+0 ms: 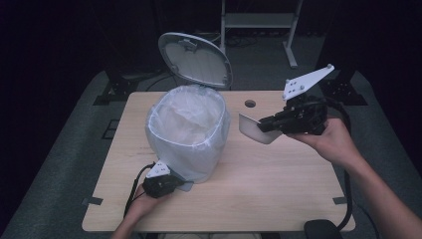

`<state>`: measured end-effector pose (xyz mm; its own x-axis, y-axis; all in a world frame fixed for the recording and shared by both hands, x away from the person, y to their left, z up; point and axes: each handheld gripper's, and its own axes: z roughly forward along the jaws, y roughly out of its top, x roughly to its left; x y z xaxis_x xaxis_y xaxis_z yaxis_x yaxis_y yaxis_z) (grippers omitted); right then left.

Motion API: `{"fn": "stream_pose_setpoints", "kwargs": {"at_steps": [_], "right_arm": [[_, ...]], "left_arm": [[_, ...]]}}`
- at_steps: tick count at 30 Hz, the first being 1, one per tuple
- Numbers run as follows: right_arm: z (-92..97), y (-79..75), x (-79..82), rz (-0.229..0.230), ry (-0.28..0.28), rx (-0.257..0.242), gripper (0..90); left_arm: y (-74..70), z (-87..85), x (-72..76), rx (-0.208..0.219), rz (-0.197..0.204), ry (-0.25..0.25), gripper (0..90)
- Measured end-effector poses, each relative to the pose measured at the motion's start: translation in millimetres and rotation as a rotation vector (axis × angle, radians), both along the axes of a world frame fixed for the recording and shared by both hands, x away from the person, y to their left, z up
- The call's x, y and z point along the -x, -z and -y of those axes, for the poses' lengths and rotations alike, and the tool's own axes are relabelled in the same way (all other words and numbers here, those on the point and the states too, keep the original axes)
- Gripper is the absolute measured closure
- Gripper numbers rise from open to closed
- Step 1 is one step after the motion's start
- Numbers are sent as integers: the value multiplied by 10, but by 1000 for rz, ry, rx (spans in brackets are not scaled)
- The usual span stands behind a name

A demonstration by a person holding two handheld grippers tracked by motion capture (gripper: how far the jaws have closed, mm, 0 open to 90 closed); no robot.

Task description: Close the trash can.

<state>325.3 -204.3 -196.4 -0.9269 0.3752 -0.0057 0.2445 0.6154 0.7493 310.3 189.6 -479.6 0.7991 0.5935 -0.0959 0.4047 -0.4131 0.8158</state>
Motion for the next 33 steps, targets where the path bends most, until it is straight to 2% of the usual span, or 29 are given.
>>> {"fn": "stream_pose_setpoints", "kwargs": {"at_steps": [25,33], "right_arm": [[-294,-486,135,75,-66,19,841],[-432,-624,176,93,-106,7,841]], "left_arm": [[1,1,-1,1,1,0,839],[1,3,2,1,2,-2,838]]}}
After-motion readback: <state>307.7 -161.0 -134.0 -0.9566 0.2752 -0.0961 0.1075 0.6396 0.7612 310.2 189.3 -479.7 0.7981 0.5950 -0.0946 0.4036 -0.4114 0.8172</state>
